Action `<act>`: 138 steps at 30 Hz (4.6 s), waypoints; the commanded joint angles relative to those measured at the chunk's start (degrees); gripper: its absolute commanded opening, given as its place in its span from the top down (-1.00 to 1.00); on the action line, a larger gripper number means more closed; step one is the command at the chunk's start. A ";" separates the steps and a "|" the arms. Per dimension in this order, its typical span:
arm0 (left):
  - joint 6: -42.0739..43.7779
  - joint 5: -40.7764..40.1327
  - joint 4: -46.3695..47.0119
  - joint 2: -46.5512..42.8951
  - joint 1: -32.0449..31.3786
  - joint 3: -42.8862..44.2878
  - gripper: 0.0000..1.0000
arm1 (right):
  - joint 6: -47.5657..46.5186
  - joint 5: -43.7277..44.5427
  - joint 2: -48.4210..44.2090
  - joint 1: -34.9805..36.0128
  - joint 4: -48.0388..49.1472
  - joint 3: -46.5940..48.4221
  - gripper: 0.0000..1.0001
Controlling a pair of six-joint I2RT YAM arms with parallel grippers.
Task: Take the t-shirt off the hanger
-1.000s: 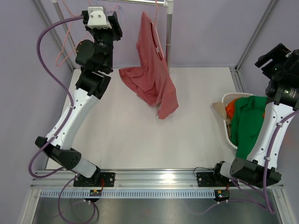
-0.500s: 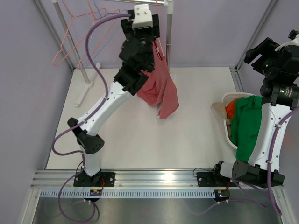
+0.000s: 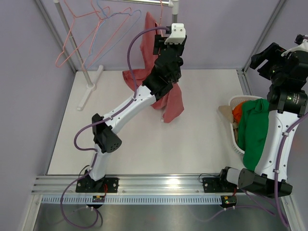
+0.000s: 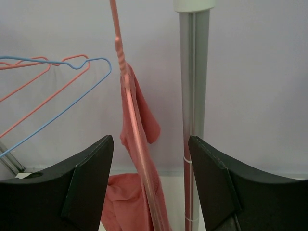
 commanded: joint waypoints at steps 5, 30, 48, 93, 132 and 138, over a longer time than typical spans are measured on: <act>3.06 -3.85 8.08 1.74 0.19 2.83 -0.21 | -0.89 -2.19 -1.57 0.29 1.45 -0.67 -0.56; -6.88 -4.28 -1.42 0.07 4.41 1.69 1.00 | -0.80 -3.06 -2.09 0.29 2.33 -1.99 -0.56; 11.76 -4.64 14.49 -8.80 4.32 2.13 1.00 | -2.03 -3.94 -1.66 2.92 2.94 -1.73 -0.55; -18.90 -16.95 3.96 -29.99 -6.41 -33.91 1.00 | -0.54 -10.98 -31.70 36.93 27.46 -48.39 -0.39; -34.56 -9.21 -12.58 -15.22 -1.84 -19.93 1.00 | -3.43 -3.33 -13.87 58.74 49.27 -51.91 1.00; -32.90 -8.15 -12.49 -9.52 2.90 -15.54 1.00 | -3.00 -0.61 -20.19 62.24 43.73 -54.98 1.00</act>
